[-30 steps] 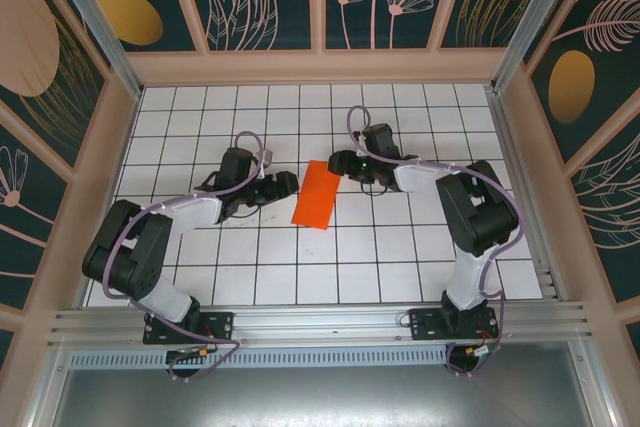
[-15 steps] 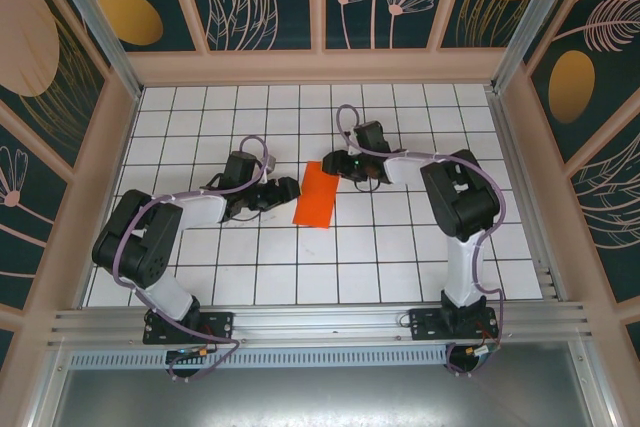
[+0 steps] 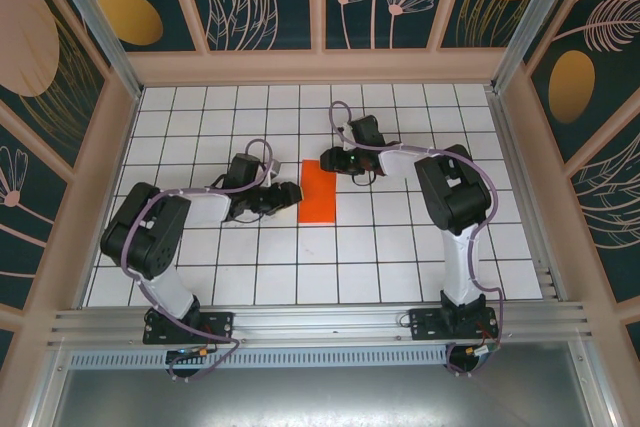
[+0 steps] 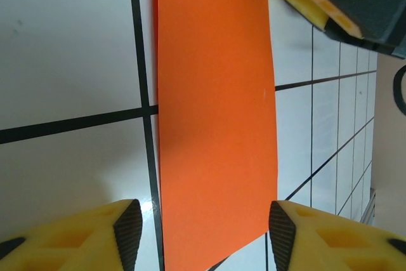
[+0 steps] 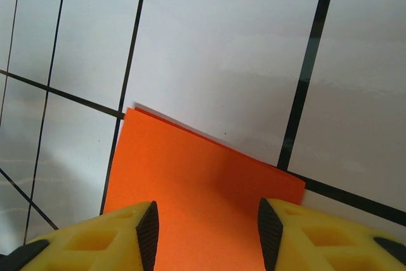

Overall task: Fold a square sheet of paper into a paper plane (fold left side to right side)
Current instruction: Rotate the paper at the center of the table, then third fold the triangle at the center of the table.

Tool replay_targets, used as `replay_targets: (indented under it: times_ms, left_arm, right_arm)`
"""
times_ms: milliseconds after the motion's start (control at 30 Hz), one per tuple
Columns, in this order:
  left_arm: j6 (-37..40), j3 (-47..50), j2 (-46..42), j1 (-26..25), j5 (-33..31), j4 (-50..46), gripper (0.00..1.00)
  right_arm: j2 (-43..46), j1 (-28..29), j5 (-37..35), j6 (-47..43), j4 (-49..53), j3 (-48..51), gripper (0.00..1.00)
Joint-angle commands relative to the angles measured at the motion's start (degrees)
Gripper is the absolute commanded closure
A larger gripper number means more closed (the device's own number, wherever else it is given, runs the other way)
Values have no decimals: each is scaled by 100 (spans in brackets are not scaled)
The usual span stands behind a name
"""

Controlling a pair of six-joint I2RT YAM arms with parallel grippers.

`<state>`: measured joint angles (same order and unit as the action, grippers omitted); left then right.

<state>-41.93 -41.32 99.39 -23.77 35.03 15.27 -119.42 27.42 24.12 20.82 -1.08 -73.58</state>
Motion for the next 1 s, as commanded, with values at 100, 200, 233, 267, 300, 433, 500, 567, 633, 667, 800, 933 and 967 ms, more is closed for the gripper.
replay_targets:
  times_ms: [100, 200, 233, 267, 300, 433, 500, 567, 633, 667, 800, 933, 967]
  left_arm:
    - [-26, -283, 273, -161, 96, 150, 44]
    - [21, -414, 340, -206, -57, 4, 43]
    - [49, -465, 355, -231, -146, -86, 43]
    - [83, -514, 353, -242, -223, -176, 42]
    - [112, -573, 369, -258, -315, -265, 42]
    - [193, -758, 438, -315, -439, -454, 42]
    - [203, -792, 488, -334, -454, -478, 42]
    - [196, -766, 489, -345, -496, -475, 42]
    - [203, -738, 475, -340, -539, -481, 41]
    - [203, -739, 476, -346, -541, -490, 41]
    - [208, -752, 473, -348, -554, -487, 41]
    - [228, -740, 426, -347, -569, -503, 41]
    - [232, -739, 406, -348, -581, -514, 41]
  right_arm:
    - [-157, 36, 49, -157, 269, 31, 54]
    - [-157, 58, 55, -166, 261, 29, 54]
    - [-153, 63, 45, -181, 261, 28, 55]
    - [-152, 64, 35, -192, 275, 28, 55]
    - [-152, 65, 24, -216, 278, 23, 55]
    - [-102, 59, 41, -254, 289, -61, 56]
    - [47, 56, 92, -235, 224, -100, 56]
    - [262, 54, 49, -221, 197, -103, 55]
    - [506, 66, -50, -200, 198, -39, 55]
    - [624, 64, -78, -193, 173, 32, 55]
    - [992, 137, -119, -119, 110, 400, 54]
    - [1160, 283, 56, 49, -61, 800, 55]
    - [1157, 330, 119, 99, -101, 871, 55]
